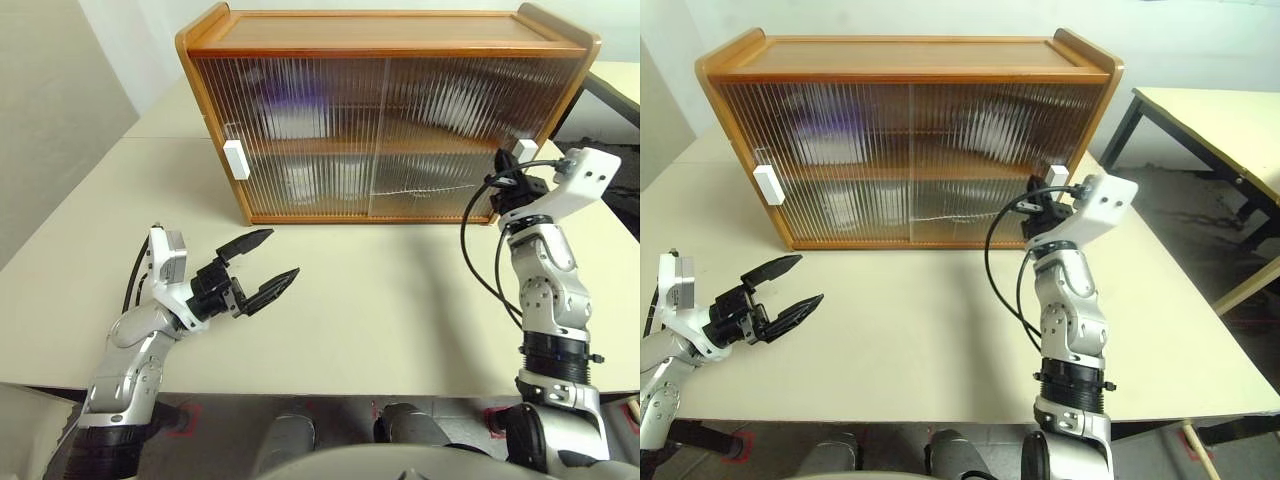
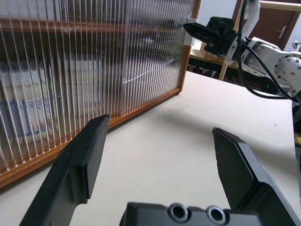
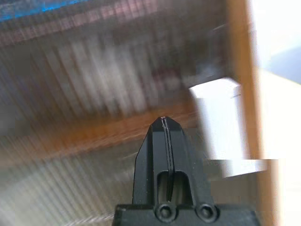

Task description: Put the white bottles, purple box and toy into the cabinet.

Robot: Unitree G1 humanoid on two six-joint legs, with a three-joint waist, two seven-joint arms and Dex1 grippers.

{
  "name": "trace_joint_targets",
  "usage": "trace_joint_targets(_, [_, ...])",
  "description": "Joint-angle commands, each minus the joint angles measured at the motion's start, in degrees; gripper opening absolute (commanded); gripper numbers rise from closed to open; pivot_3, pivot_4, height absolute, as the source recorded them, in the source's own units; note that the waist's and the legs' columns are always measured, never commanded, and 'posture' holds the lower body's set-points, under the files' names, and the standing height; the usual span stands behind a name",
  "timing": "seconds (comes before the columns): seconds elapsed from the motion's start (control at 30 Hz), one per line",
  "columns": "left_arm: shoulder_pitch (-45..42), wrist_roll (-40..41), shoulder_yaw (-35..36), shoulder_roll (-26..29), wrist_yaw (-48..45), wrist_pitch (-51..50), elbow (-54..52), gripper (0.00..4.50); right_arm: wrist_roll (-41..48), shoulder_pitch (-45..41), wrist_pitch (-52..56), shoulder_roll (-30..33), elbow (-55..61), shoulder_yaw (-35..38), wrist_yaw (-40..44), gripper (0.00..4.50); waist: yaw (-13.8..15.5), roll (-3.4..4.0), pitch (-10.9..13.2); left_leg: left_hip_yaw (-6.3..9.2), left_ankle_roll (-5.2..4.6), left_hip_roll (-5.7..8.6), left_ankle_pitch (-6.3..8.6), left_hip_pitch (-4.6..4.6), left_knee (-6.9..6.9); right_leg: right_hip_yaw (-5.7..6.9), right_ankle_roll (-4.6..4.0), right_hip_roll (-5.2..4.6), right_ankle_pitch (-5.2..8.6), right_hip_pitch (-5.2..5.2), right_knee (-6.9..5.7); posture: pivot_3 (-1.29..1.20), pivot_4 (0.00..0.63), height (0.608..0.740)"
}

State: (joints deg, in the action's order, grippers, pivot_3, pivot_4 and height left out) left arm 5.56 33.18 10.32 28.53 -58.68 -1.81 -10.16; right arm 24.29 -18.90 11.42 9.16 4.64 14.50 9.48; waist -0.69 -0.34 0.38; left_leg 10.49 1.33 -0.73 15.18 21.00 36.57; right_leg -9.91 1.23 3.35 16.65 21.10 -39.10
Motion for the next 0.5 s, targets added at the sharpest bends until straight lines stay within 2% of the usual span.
trace_joint_targets(0.03, [1.16, -0.39, 1.0, 0.51, -0.07, 0.97, 0.44, 4.5, 1.21, 2.63, 0.63, 0.02, 2.32, -3.59, 5.24, 0.04, 0.14, -0.01, 0.0, 0.01, -0.02, 0.02, 0.02, 0.01, 0.0, -0.03, 0.1, 0.0, 0.07, -0.04, 0.01, 0.03, 0.001, 0.74])
trace_joint_targets(0.13, [1.82, -0.78, 2.1, 0.59, 0.44, 2.35, 0.74, 4.5, 3.23, 6.34, -2.64, 1.57, 3.38, -5.09, 14.34, 0.04, 0.6, -0.07, -0.04, 0.04, -0.11, 0.11, 0.08, -0.01, 0.04, -0.08, 0.22, -0.06, 0.26, -0.2, 0.03, 0.04, 0.002, 0.74])
trace_joint_targets(0.2, [2.03, -0.86, 3.89, 0.53, 1.54, 3.74, 0.94, 4.5, 5.2, 10.02, -7.13, 4.19, 3.37, -5.79, 25.03, 0.04, 1.14, -0.09, -0.05, 0.06, -0.11, 0.14, 0.1, -0.01, 0.08, -0.06, 0.14, -0.12, 0.37, -0.26, 0.04, 0.05, 0.003, 0.74])
trace_joint_targets(0.3, [2.25, -0.92, 7.18, 0.13, 4.27, 5.21, 2.29, 4.5, 9.13, 13.7, -9.4, 7.16, 0.79, -3.4, 34.07, 0.57, 1.59, -0.1, -0.05, 0.05, -0.07, 0.18, 0.09, -0.08, 0.14, -0.02, -0.4, -0.15, 0.73, -0.39, 0.04, 0.06, 0.006, 0.74])
trace_joint_targets(0.4, [2.18, -4.36, 10.94, 0.17, 9.5, 8.01, 6.97, 4.5, 10.9, 15.89, -11.74, 10.99, -6.23, 0.65, 40.51, 1.68, 1.9, -0.14, -0.03, 0.03, 0.04, 0.2, 0.03, -0.34, 0.19, -0.01, -0.46, -0.14, 0.76, -0.66, 0.02, 0.05, 0.014, 0.74])
trace_joint_targets(0.5, [1.64, -8.53, 13.15, 0.38, 15.25, 9.61, 11.32, 4.5, 9.51, 15.89, -15.66, 14.4, -15.08, 3.45, 44.51, 2.73, 1.91, -0.24, 0.08, 0.0, 0.06, 0.19, 0.03, -0.71, 0.2, -0.12, -0.17, -0.16, 0.95, -0.95, 0.01, 0.05, 0.017, 0.74])
